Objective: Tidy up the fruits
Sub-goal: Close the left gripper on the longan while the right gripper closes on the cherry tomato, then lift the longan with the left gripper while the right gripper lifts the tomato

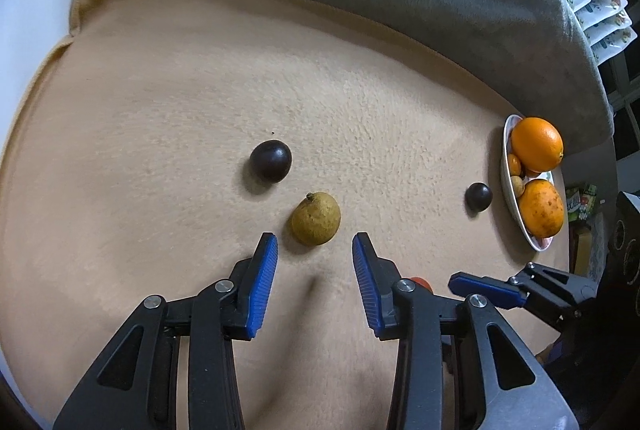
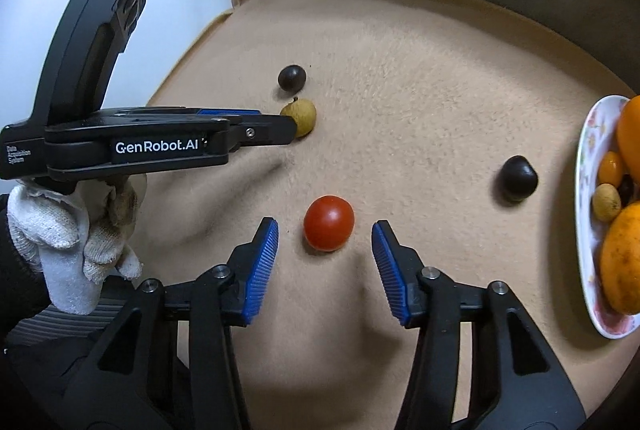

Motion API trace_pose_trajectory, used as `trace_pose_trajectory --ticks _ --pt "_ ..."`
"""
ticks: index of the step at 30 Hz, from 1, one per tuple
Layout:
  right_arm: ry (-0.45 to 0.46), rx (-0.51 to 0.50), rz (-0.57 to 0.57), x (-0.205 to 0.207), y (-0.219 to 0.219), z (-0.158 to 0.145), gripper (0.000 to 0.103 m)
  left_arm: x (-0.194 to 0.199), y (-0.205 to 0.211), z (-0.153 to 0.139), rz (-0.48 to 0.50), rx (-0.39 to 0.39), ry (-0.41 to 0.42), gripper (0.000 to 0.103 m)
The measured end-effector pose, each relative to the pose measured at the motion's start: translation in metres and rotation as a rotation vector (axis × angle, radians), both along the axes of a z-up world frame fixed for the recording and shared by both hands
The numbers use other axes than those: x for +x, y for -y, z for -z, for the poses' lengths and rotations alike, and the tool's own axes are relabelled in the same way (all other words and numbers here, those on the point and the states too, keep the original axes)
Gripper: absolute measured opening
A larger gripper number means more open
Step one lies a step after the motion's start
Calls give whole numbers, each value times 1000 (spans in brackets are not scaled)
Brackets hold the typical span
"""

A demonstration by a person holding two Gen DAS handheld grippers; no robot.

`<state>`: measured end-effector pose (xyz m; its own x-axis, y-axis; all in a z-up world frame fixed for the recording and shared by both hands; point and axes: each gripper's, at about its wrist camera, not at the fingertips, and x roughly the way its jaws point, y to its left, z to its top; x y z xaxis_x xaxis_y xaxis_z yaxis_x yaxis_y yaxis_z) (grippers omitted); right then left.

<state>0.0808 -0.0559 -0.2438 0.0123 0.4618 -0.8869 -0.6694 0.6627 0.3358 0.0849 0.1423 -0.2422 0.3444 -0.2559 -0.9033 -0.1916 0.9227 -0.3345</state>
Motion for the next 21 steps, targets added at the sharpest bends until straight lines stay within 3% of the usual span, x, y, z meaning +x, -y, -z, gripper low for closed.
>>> trace_pose_trajectory --ticks 12,21 --pt "-9 -31 -14 8 -17 15 46 11 1 9 -2 -4 -18 35" --pt "-26 -49 -21 11 -21 23 41 17 4 13 -4 16 -24 26"
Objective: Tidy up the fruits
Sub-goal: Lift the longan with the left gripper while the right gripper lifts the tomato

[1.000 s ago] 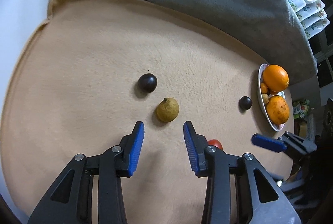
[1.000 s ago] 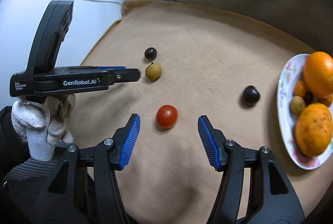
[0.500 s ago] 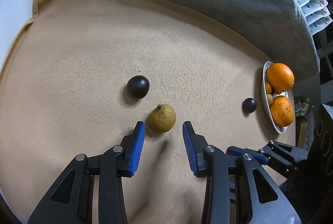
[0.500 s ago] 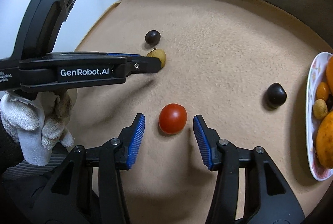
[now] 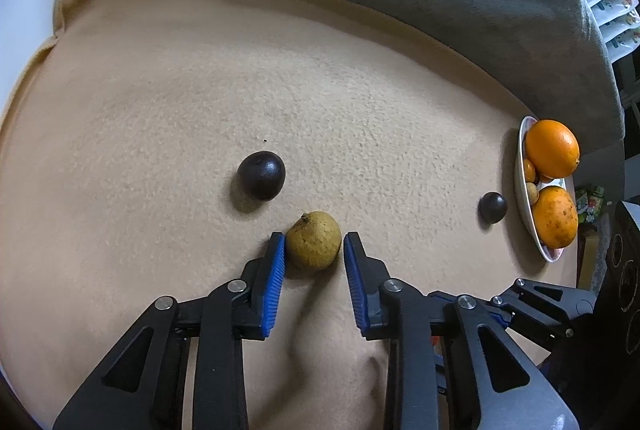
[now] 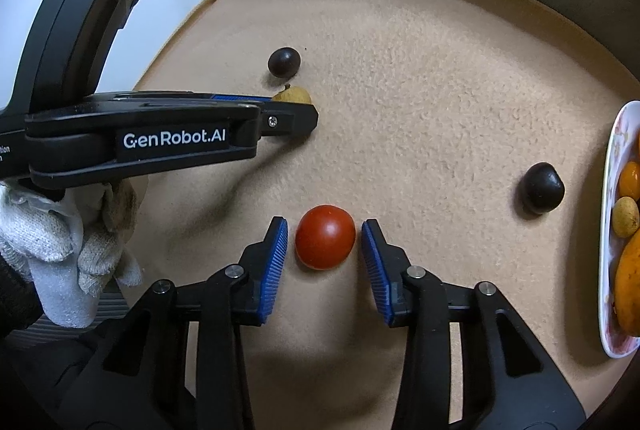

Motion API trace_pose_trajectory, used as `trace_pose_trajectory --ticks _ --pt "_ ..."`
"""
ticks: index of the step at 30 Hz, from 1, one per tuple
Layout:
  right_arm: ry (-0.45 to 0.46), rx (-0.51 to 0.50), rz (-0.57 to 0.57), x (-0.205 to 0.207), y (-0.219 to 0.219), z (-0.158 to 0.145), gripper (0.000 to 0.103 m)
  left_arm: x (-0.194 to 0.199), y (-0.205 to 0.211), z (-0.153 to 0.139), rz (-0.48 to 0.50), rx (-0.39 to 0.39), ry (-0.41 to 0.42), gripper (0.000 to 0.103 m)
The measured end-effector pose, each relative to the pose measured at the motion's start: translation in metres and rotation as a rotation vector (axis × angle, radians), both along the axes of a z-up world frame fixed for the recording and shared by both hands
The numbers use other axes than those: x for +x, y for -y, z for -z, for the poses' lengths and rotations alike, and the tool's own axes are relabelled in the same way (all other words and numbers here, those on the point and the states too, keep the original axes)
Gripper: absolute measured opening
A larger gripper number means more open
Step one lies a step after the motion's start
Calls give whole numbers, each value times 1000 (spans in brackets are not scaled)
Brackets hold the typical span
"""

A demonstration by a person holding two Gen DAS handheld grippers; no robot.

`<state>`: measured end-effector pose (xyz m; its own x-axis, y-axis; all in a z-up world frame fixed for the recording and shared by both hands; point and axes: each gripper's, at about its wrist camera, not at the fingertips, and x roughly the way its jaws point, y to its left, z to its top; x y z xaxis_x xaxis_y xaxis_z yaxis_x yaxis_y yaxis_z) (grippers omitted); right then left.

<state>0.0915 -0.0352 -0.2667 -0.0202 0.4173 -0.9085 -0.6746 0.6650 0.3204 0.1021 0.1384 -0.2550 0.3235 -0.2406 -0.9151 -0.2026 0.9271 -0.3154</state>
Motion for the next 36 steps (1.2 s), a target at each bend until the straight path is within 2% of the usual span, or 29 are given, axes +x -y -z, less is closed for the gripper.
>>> trace_pose_trajectory --ticks 3,5,17,29,36 --pt "-5 1 -1 1 0 1 39 0 0 0 0 1 1 26" --pt "-10 1 -3 -3 2 1 33 1 2 0 1 6 3 26" --pt "9 22 -7 -5 6 -11 32 1 6 -14 7 23 26 26" --pt "41 59 72 1 44 -37 32 0 34 -58 73 38 110 26" --pt "66 70 139 7 77 -54 32 10 55 -69 128 33 141 26"
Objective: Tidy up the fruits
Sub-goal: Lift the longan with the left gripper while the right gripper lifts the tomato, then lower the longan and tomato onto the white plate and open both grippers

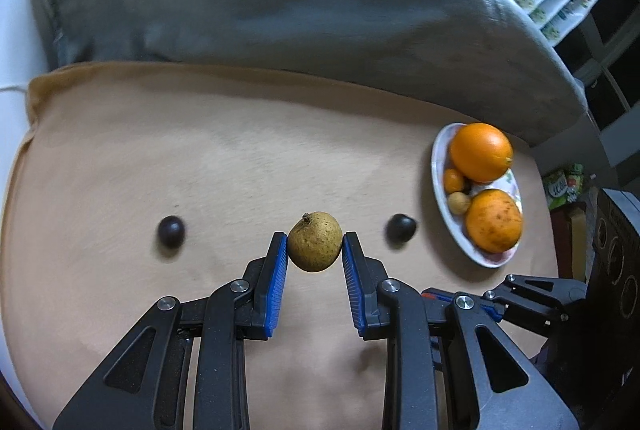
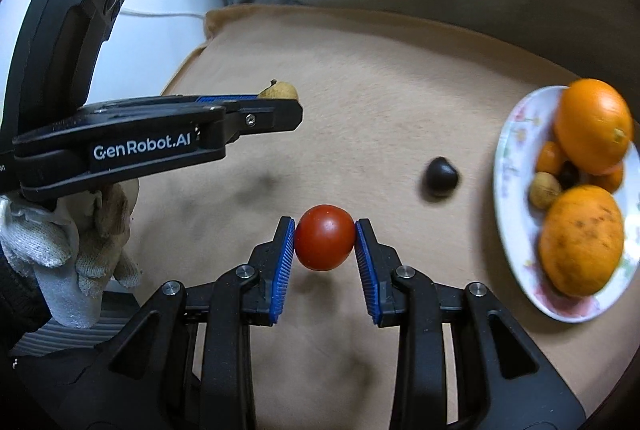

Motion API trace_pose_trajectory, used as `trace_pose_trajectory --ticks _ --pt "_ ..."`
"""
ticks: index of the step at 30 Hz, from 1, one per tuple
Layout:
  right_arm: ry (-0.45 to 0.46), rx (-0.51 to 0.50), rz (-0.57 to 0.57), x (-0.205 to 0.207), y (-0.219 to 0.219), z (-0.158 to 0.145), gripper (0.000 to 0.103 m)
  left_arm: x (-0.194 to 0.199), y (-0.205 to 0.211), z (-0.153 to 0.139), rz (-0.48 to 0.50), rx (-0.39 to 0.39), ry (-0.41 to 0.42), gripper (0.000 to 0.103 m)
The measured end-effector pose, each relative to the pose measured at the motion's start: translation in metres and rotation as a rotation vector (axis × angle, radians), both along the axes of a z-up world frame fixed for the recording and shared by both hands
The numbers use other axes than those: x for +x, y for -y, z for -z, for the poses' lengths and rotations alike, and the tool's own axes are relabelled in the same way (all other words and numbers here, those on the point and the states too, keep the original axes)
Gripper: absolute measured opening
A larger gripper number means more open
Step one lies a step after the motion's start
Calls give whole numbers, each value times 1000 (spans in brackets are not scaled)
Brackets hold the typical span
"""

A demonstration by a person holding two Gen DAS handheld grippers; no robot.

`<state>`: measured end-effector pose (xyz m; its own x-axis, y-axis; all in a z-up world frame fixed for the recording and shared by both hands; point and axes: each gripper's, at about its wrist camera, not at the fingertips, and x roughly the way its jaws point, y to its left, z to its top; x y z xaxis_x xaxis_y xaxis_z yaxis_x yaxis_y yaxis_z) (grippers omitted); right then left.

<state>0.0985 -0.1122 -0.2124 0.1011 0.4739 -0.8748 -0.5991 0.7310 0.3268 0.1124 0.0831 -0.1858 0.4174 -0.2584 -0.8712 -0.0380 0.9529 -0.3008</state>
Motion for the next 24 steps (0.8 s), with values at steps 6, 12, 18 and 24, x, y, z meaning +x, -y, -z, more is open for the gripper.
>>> trace_pose_trajectory --ticks 6,12,18,24 --pt "18 2 69 4 38 -12 32 7 28 -6 52 0 21 26" --pt "34 9 139 8 71 -23 32 14 48 -11 98 -4 25 26" --pt "52 6 198 14 105 -33 32 23 73 -12 139 -7 28 26" --pt "66 3 254 23 133 -38 32 30 94 -13 178 -8 24 26"
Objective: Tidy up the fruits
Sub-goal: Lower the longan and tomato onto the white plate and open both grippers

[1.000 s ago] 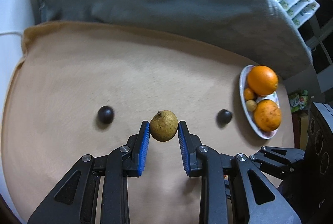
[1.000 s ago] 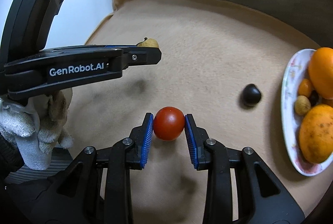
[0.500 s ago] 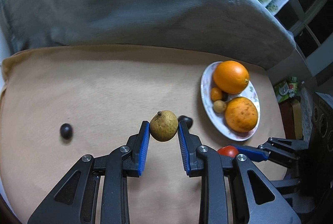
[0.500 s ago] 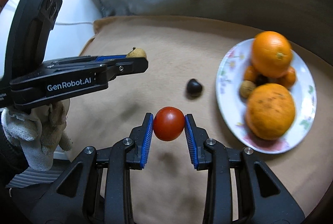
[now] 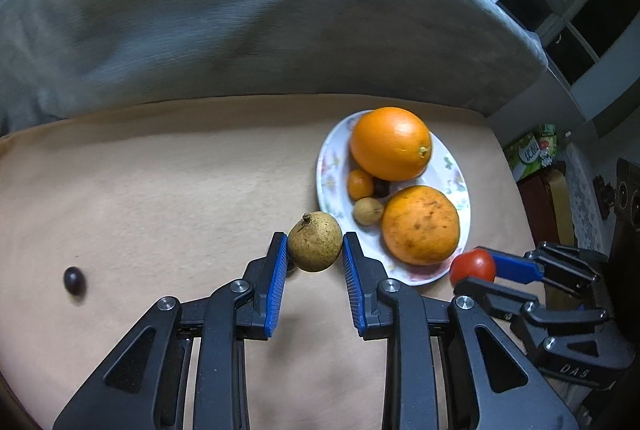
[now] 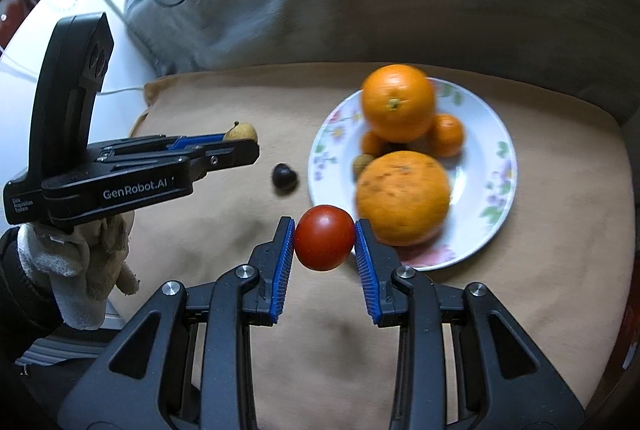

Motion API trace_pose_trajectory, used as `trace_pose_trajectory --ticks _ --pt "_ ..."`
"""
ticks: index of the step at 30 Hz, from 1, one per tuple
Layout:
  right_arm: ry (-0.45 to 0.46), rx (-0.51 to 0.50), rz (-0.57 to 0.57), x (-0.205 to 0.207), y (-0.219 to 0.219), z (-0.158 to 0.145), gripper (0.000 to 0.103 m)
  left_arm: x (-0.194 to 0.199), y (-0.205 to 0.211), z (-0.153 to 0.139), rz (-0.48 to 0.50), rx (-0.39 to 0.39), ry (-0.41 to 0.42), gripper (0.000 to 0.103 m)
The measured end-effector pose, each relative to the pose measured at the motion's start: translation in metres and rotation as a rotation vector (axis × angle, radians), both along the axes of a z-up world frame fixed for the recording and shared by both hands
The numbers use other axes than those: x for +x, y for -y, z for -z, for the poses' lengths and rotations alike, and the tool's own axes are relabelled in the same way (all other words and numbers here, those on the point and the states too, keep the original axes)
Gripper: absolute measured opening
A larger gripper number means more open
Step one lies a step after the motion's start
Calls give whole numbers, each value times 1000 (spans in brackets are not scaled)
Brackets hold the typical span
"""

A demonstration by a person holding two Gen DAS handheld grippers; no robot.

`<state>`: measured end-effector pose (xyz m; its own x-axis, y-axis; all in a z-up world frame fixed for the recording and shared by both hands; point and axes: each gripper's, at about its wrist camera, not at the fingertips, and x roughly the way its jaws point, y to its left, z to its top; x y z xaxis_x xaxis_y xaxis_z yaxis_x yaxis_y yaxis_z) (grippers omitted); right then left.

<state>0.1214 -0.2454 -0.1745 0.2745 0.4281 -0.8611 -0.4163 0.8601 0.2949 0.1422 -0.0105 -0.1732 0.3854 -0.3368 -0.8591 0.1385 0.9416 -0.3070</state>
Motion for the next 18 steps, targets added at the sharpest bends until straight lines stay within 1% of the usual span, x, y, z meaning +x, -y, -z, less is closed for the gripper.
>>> trace_pose_trajectory --ticks 11,18 --pt "20 -9 80 23 47 -3 32 12 33 4 50 16 -13 26" --pt "22 -26 98 45 61 2 32 21 45 11 66 37 -27 26"
